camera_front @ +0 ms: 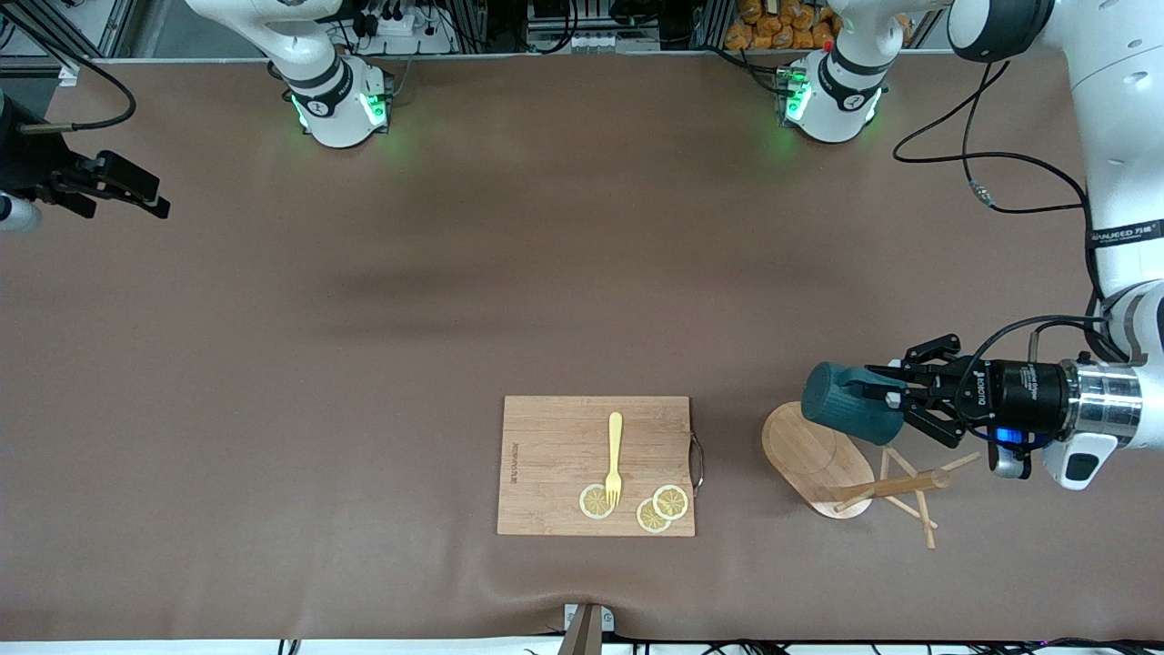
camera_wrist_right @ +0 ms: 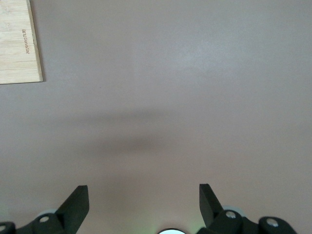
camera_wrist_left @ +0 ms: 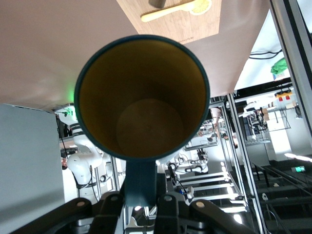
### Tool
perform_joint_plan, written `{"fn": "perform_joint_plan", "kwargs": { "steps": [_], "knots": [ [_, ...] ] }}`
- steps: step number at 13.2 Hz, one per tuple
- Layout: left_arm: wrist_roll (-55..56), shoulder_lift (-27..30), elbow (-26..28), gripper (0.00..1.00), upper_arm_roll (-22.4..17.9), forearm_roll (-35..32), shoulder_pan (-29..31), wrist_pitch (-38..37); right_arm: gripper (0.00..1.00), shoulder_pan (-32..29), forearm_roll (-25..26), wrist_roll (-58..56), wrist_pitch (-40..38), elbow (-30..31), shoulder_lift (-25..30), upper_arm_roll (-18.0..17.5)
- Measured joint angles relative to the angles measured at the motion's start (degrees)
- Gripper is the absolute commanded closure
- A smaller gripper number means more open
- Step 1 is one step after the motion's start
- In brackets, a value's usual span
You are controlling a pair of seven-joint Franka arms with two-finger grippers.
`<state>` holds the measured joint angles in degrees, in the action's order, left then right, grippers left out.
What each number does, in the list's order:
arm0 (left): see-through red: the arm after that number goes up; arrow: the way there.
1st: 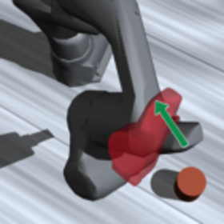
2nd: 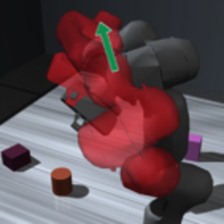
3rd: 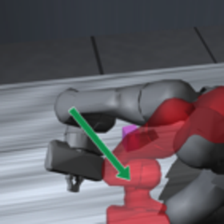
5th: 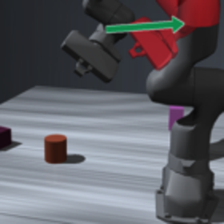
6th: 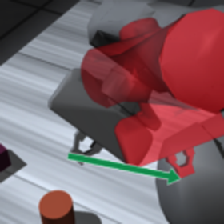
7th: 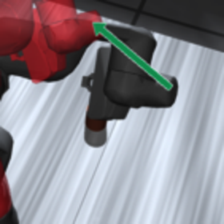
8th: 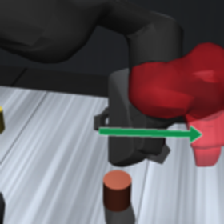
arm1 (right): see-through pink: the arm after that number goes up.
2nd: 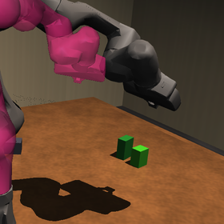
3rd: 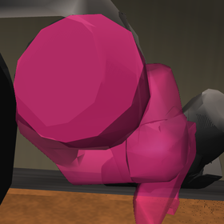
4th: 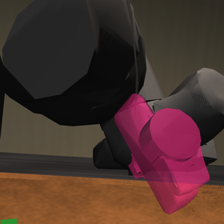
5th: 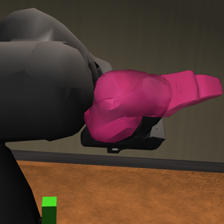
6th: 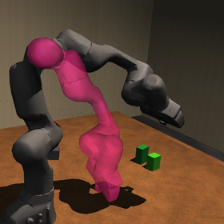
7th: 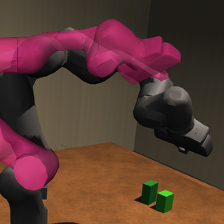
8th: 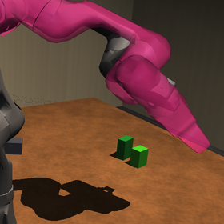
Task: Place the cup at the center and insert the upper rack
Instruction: 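Align the mug handle with a mug-tree branch using the left gripper, then slide the mug handle onto the tree branch with the left gripper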
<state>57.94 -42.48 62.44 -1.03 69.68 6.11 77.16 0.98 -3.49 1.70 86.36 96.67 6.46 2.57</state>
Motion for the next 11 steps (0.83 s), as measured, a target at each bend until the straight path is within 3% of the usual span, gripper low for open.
{"fn": "perform_joint_plan", "kwargs": {
  "steps": [11],
  "knots": [
    [-4.6, -3.54, 0.05, 1.0, 0.0, 2.6, 2.51, 0.0, 0.0, 0.0, 0.0, 0.0, -0.1, 0.0, 0.0, 0.0]
  ]
}}
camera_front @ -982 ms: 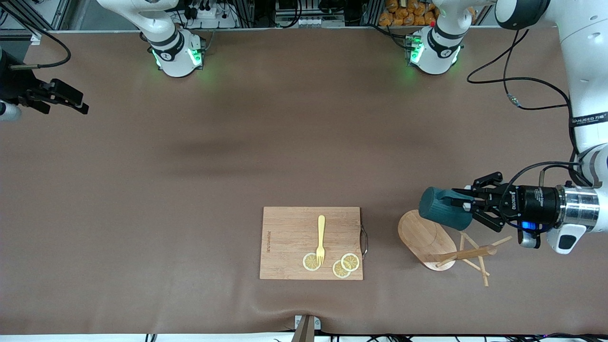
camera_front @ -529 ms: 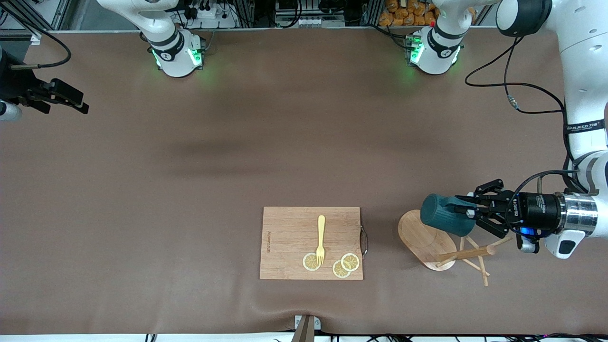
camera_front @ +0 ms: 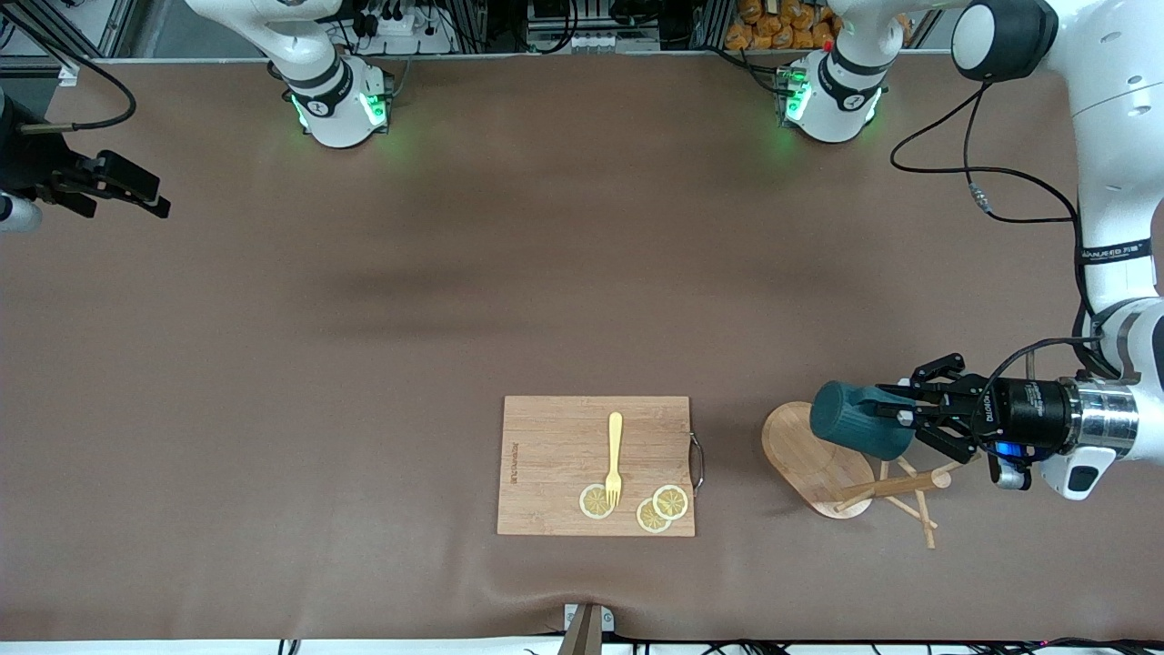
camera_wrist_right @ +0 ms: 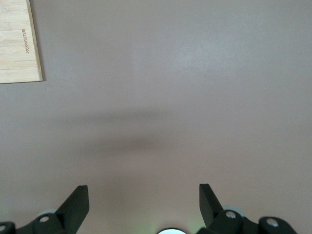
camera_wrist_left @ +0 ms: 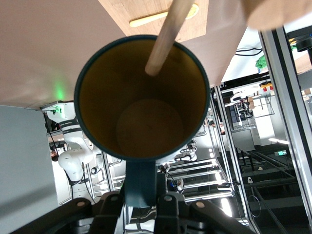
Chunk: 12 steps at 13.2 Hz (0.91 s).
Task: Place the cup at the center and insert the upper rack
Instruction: 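Slide the mug handle onto the tree branch with the left gripper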
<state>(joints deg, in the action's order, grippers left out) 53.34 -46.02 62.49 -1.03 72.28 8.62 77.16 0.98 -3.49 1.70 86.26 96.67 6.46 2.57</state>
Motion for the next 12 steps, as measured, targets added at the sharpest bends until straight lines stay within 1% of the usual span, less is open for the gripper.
{"fn": "perform_joint_plan", "kwargs": {
  "steps": [10, 12],
  "knots": [
    [-4.31, -2.28, 0.02, 1.0, 0.03, 1.85, 1.49, -0.43, 0.0, 0.0, 0.0, 0.0, -0.27, 0.0, 0.0, 0.0],
    [-6.61, -2.7, 0.3, 1.0, 0.03, 2.35, 1.55, -0.59, 0.0, 0.0, 0.0, 0.0, -0.3, 0.0, 0.0, 0.0]
  ]
}}
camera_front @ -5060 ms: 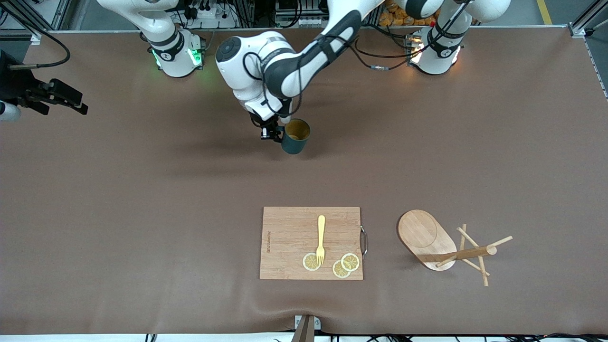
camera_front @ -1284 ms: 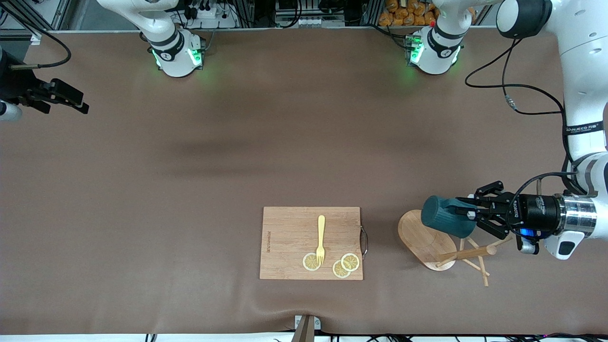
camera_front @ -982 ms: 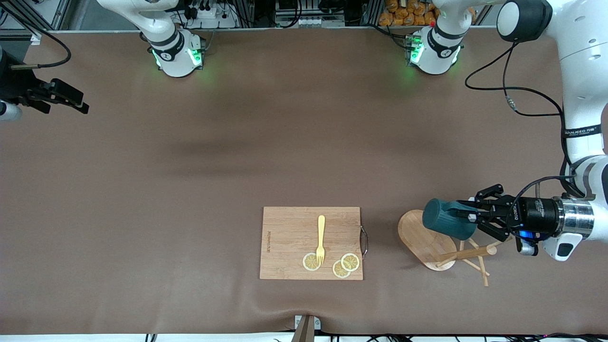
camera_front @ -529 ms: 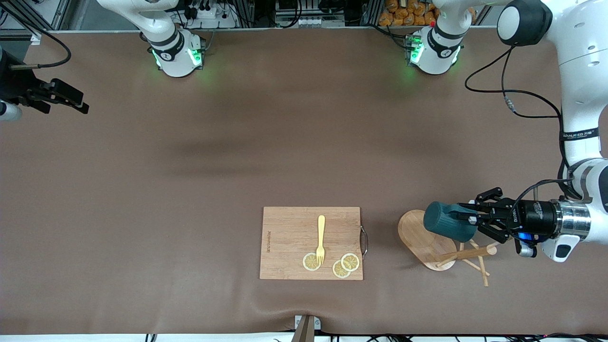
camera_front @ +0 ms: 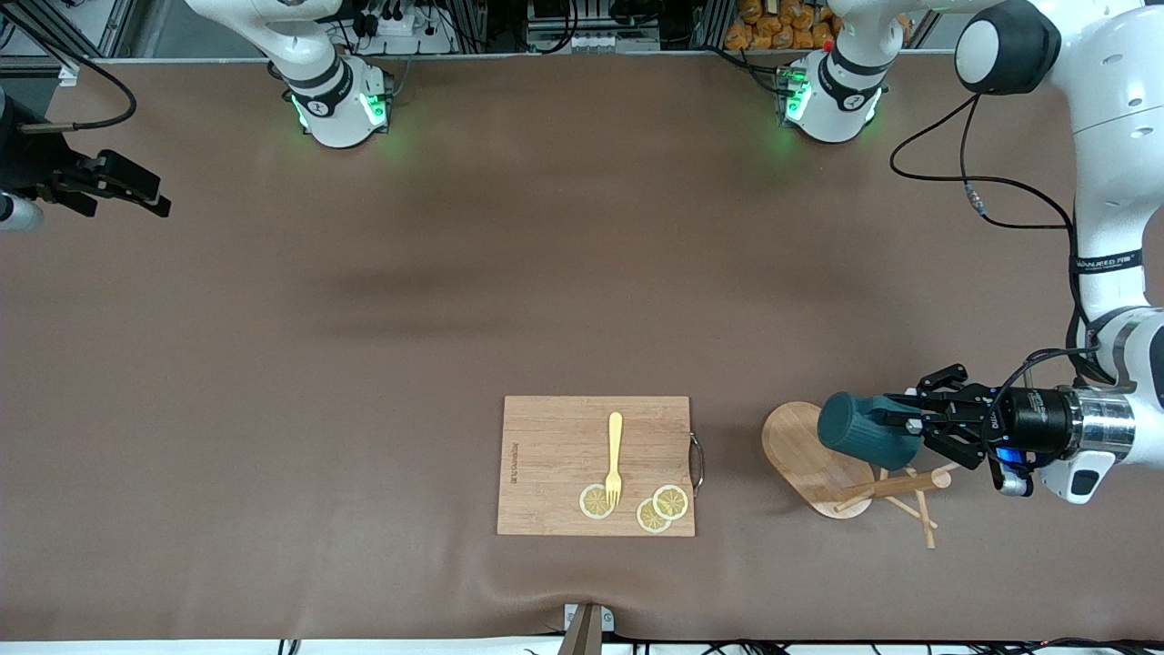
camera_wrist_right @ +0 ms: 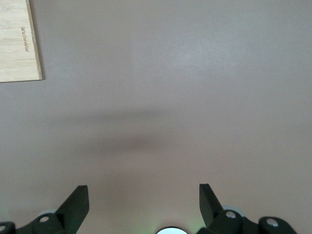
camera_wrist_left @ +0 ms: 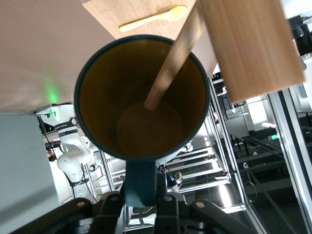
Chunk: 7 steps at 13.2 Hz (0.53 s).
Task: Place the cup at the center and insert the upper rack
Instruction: 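Slide the mug handle onto the tree branch with the left gripper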
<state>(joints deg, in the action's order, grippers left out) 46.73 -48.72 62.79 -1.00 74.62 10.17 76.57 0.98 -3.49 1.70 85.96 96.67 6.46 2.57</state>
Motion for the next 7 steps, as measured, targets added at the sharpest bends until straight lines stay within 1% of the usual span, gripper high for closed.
{"fn": "perform_joint_plan", "kwargs": {
  "steps": [7],
  "knots": [
    [-1.9, -1.38, 0.31, 1.0, 0.0, 1.39, 1.94, -0.35, 0.0, 0.0, 0.0, 0.0, -0.02, 0.0, 0.0, 0.0]
  ]
}}
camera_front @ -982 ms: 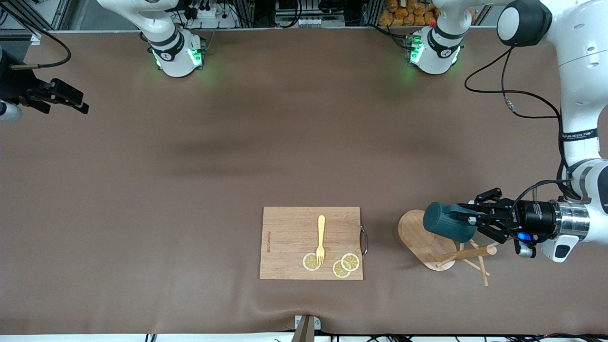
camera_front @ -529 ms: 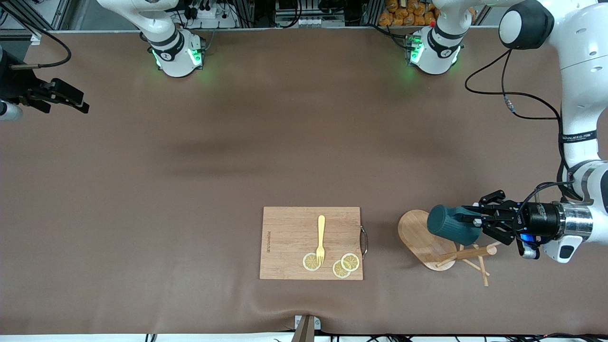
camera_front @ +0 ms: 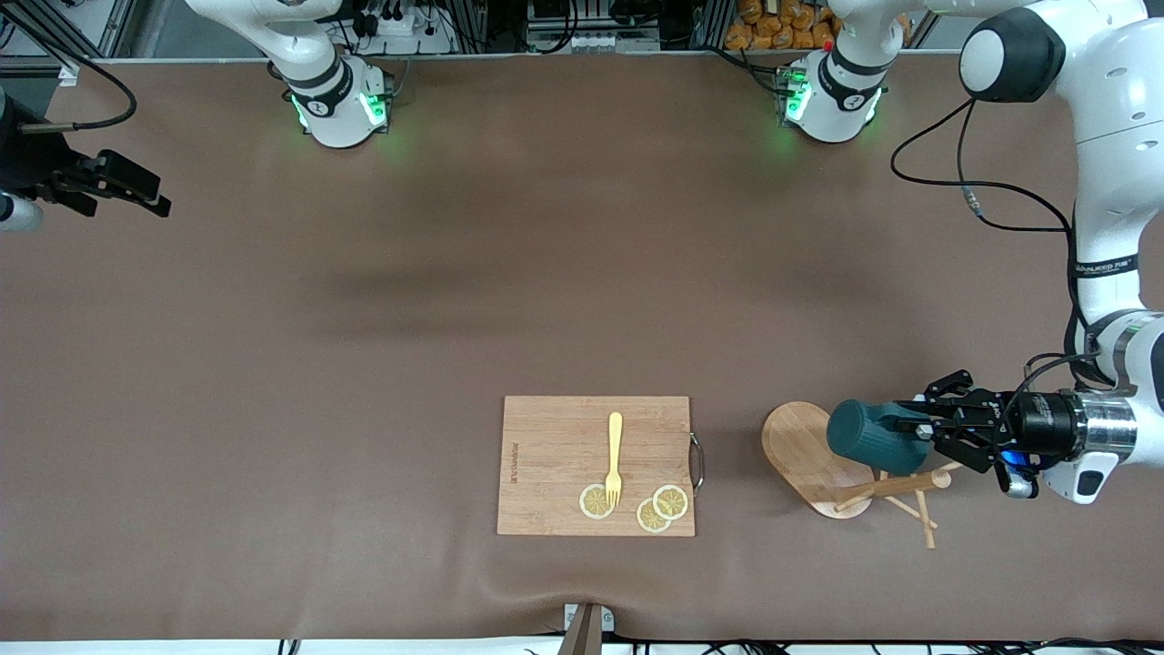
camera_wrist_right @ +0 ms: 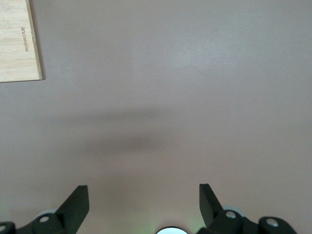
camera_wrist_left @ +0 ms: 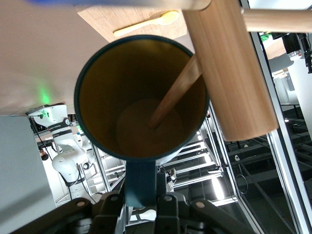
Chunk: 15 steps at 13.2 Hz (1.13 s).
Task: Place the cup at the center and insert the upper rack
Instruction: 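Slide the mug handle onto the tree branch with the left gripper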
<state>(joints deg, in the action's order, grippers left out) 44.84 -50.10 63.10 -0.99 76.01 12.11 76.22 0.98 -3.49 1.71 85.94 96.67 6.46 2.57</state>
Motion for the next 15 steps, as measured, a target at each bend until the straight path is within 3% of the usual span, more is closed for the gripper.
{"fn": "perform_joint_plan", "kwargs": {
  "steps": [15],
  "knots": [
    [-6.62, -3.11, 0.12, 1.0, 0.05, 3.02, 0.06, -0.07, 0.0, 0.0, 0.0, 0.0, -0.2, -0.11, 0.0, 0.0]
  ]
}}
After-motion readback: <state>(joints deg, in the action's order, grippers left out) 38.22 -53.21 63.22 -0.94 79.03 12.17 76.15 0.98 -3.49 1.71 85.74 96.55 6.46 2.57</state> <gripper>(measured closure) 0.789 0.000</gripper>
